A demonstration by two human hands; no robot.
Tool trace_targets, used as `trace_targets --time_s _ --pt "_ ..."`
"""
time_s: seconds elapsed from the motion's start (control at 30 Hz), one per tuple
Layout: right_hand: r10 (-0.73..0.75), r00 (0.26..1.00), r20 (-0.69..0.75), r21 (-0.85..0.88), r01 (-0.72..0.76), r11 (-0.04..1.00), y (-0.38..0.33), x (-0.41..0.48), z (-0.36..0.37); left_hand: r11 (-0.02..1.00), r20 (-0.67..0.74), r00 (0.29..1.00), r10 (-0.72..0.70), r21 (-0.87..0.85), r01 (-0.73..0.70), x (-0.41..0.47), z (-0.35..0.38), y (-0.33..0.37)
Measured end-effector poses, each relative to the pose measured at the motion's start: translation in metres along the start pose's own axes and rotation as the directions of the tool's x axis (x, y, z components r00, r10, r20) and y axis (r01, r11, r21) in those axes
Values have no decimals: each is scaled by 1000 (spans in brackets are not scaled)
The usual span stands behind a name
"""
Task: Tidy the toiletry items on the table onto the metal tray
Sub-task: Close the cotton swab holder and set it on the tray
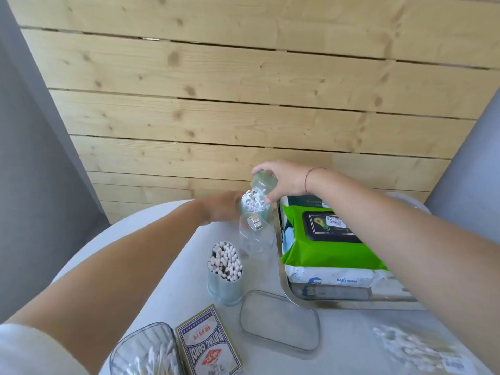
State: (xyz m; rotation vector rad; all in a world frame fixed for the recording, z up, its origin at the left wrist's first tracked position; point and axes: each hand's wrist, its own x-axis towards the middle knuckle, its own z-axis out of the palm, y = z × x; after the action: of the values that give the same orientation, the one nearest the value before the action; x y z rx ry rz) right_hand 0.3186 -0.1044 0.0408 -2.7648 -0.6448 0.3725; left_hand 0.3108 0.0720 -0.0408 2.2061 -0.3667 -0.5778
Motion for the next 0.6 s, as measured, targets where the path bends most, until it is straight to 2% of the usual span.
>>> trace_targets --time_s 0.1,0.2,0.37,0.47,0.6 --pt "-15 998 -62 145 24 989 -2 -6 -4 989 -91 996 13 -147 -27 -9 -9 2" --pt "-21 983 -181 309 77 948 -7 -25 -23 956 -203 977 67 -266 -121 -34 -24 23" --pt "-45 928 -369 428 213 879 -26 -93 -60 901 -350 917 191 -308 -305 -93 -27 86" --pt "-7 876 -482 500 282 819 -37 -148 -60 837 -390 883 262 -363 -408 -131 2 121" --pt "2 823 -568 478 327 815 -52 -213 -44 780 -439 856 272 -420 -464 -165 56 150"
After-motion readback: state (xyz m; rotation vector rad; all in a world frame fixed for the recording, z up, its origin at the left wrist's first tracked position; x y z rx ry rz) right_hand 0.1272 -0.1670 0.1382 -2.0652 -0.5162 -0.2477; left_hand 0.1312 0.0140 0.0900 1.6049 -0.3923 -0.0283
